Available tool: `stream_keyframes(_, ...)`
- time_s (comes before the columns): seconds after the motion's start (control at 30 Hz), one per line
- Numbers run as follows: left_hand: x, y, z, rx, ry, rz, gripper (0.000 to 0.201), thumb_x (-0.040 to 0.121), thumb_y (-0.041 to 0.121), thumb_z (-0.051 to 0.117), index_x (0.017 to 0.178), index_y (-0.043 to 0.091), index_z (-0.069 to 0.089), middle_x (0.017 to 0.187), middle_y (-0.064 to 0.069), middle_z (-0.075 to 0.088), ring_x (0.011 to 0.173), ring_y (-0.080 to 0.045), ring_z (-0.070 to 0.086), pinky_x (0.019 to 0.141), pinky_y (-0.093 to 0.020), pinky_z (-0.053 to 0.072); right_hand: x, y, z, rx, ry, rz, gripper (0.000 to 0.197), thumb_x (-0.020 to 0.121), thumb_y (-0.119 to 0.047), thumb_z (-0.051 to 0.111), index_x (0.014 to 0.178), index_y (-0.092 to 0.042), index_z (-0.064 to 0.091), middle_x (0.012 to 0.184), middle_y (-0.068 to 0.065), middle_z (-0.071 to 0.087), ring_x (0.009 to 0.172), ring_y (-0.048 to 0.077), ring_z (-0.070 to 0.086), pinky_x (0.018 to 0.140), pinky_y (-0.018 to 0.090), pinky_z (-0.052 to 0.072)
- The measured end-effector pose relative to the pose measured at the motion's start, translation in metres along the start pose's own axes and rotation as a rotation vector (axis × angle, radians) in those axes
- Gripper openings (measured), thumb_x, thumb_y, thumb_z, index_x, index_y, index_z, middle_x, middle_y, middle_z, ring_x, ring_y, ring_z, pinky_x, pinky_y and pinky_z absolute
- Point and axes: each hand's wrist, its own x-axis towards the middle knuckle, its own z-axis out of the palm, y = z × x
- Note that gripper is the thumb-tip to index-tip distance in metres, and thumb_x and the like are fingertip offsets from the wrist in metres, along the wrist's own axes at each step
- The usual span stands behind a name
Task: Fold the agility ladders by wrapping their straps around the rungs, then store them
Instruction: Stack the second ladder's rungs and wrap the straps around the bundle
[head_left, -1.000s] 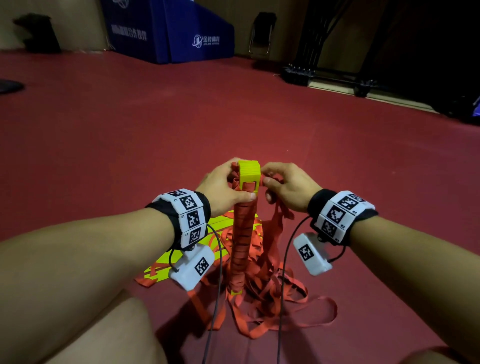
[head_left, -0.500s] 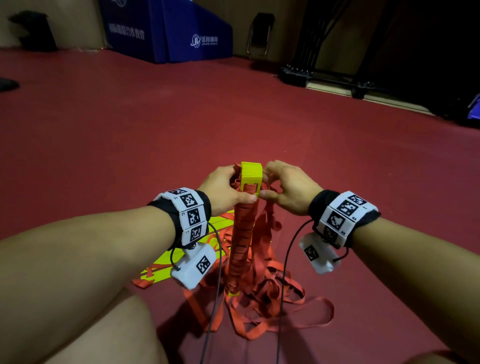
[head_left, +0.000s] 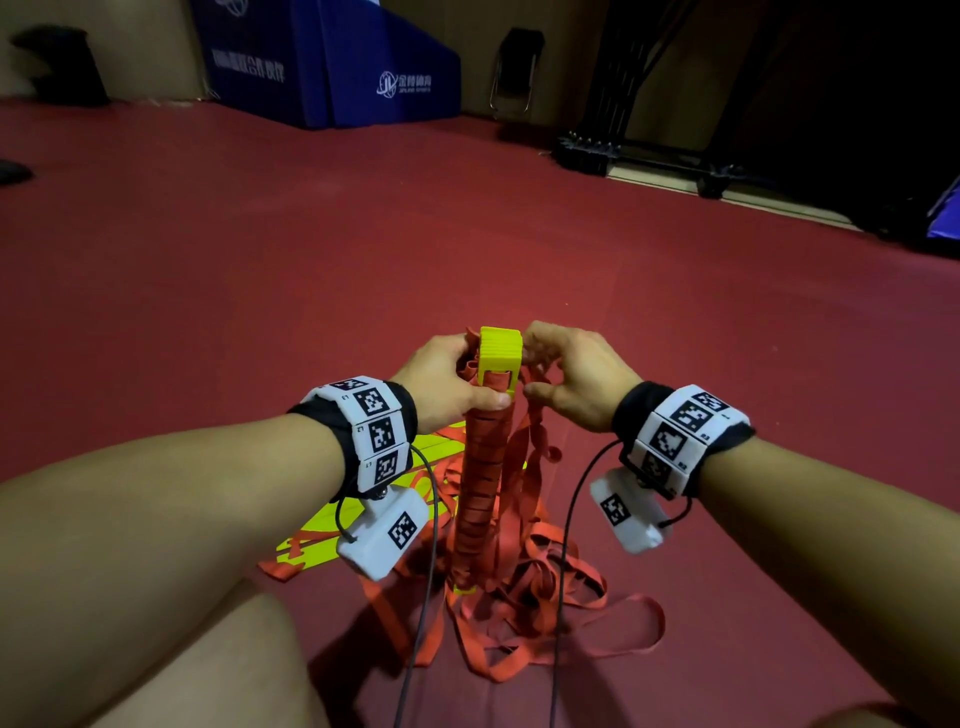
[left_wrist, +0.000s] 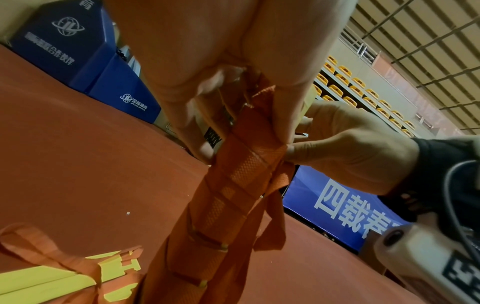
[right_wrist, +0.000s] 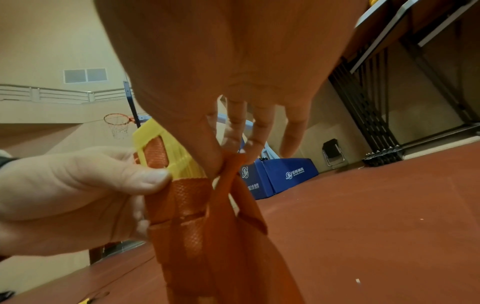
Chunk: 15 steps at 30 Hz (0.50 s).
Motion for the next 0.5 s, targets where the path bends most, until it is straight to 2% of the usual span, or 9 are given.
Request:
stream_keyframes(0.07, 0.0003, 0.0, 0.0013, -0.014, -0.015, -0.007, 0.066, 0.051, 0.052, 0.08, 0.113, 0.031, 0.071, 0.104, 0.007, 0.076, 0.1, -0.018, 0.071, 0.096, -0.046, 0.055, 0.0018, -0.0009, -0.0028, -0.034, -0.044, 0.015, 0.029, 0.078, -0.014, 0.077, 0.089, -0.024, 0.052, 0.087, -0.003, 0.057, 0.081, 0.02, 0.055, 0.069, 0.031, 0.039)
stream_keyframes(0.13, -0.0008, 0.0024, 0.0016, -0.019, -0.033, -0.007, 0.056, 0.057, 0.043, 0.083, 0.11, 0.031, 0.072, 0.102, 0.007, 0.077, 0.099, -0.019, 0.072, 0.094, -0.047, 0.056, 0.0037, -0.0019, -0.0051, -0.081, -0.1, 0.037, 0.023, 0.078, -0.017, 0.077, 0.086, -0.018, 0.055, 0.09, -0.001, 0.056, 0.083, 0.021, 0.055, 0.068, 0.03, 0.037)
stream_keyframes(0.23, -0.0016, 0.0038, 0.0016, 0.0, -0.044, 0.013, 0.034, 0.072, 0.02, 0.086, 0.1, 0.034, 0.072, 0.097, 0.013, 0.077, 0.094, -0.013, 0.073, 0.094, -0.041, 0.057, 0.0046, -0.0045, -0.0083, -0.123, -0.139, 0.064, 0.018, 0.077, -0.025, 0.077, 0.083, -0.019, 0.062, 0.089, -0.005, 0.054, 0.088, 0.022, 0.058, 0.072, 0.034, 0.045)
stream_keyframes(0.3, -0.0027, 0.0046, 0.0022, 0.008, -0.03, 0.02, 0.03, 0.072, 0.019, 0.086, 0.091, 0.036, 0.07, 0.084, 0.02, 0.074, 0.082, -0.009, 0.069, 0.087, -0.04, 0.058, 0.0041, -0.0066, -0.009, -0.141, -0.142, 0.065, 0.016, 0.077, -0.028, 0.075, 0.081, -0.022, 0.06, 0.087, -0.005, 0.054, 0.087, 0.023, 0.058, 0.073, 0.039, 0.05)
stream_keyframes(0.33, -0.0029, 0.0048, 0.0025, 0.017, -0.017, 0.018, 0.028, 0.07, 0.022, 0.086, 0.087, 0.036, 0.069, 0.08, 0.018, 0.073, 0.078, -0.012, 0.068, 0.085, -0.042, 0.059, 0.0039, -0.0072, -0.0081, -0.15, -0.141, 0.07, 0.016, 0.077, -0.027, 0.073, 0.081, -0.023, 0.058, 0.085, -0.004, 0.056, 0.084, 0.024, 0.059, 0.072, 0.041, 0.052)
stream_keyframes(0.4, -0.0017, 0.0046, 0.0022, 0.036, 0.017, 0.0, 0.027, 0.066, 0.029, 0.085, 0.086, 0.035, 0.067, 0.084, 0.008, 0.074, 0.083, -0.022, 0.07, 0.083, -0.047, 0.059, 0.0034, -0.0076, -0.0051, -0.143, -0.152, 0.097, 0.021, 0.078, -0.021, 0.069, 0.084, -0.029, 0.051, 0.084, -0.003, 0.063, 0.082, 0.027, 0.062, 0.071, 0.042, 0.054)
stream_keyframes(0.43, -0.0014, 0.0041, 0.0017, 0.035, 0.022, -0.004, 0.028, 0.068, 0.027, 0.086, 0.087, 0.034, 0.067, 0.087, 0.005, 0.074, 0.086, -0.024, 0.07, 0.085, -0.048, 0.059, 0.0032, -0.0071, -0.003, -0.121, -0.154, 0.128, 0.026, 0.079, -0.016, 0.067, 0.088, -0.03, 0.047, 0.085, -0.001, 0.065, 0.082, 0.029, 0.063, 0.071, 0.042, 0.054)
stream_keyframes(0.5, 0.0004, 0.0018, 0.0002, 0.038, 0.024, -0.018, 0.028, 0.073, 0.02, 0.086, 0.09, 0.032, 0.067, 0.091, 0.003, 0.075, 0.088, -0.023, 0.07, 0.087, -0.048, 0.058, 0.0027, -0.0041, -0.0006, -0.083, -0.151, 0.179, 0.029, 0.08, -0.006, 0.063, 0.095, -0.021, 0.044, 0.084, -0.001, 0.062, 0.08, 0.029, 0.061, 0.067, 0.036, 0.048)
